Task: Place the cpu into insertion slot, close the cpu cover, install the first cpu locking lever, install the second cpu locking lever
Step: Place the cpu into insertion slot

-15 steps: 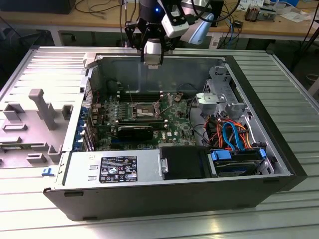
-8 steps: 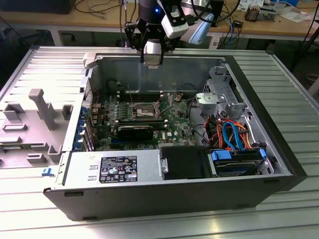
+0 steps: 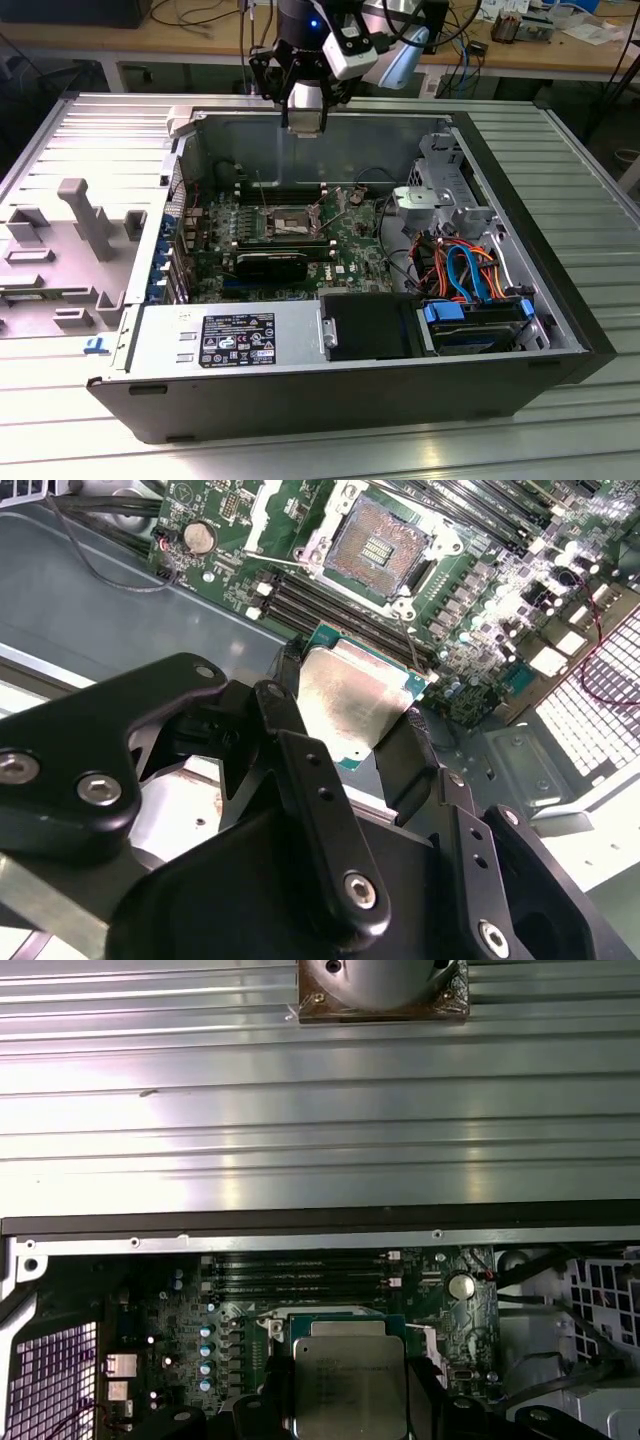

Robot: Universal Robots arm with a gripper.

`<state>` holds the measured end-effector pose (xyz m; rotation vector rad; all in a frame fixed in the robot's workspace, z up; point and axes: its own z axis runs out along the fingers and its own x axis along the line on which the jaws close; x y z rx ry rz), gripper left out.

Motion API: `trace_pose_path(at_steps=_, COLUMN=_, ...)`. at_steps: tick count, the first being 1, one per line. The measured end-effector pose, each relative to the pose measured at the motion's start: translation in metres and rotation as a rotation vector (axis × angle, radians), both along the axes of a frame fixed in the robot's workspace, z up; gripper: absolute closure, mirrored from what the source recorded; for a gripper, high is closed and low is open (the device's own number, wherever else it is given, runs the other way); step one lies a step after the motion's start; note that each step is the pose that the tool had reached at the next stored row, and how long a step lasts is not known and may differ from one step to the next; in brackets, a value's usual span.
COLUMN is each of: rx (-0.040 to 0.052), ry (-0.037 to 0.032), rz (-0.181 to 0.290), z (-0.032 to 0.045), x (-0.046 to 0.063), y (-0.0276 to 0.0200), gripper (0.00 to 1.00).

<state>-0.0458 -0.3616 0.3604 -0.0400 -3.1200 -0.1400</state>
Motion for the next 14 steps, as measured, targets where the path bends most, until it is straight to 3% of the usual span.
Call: trace_pose_path(at_steps=14, rx=-0.0001, ry=0.0, rz=0.0, z=-0.0044, x=-0.0011, y=-0.001, gripper=0.45)
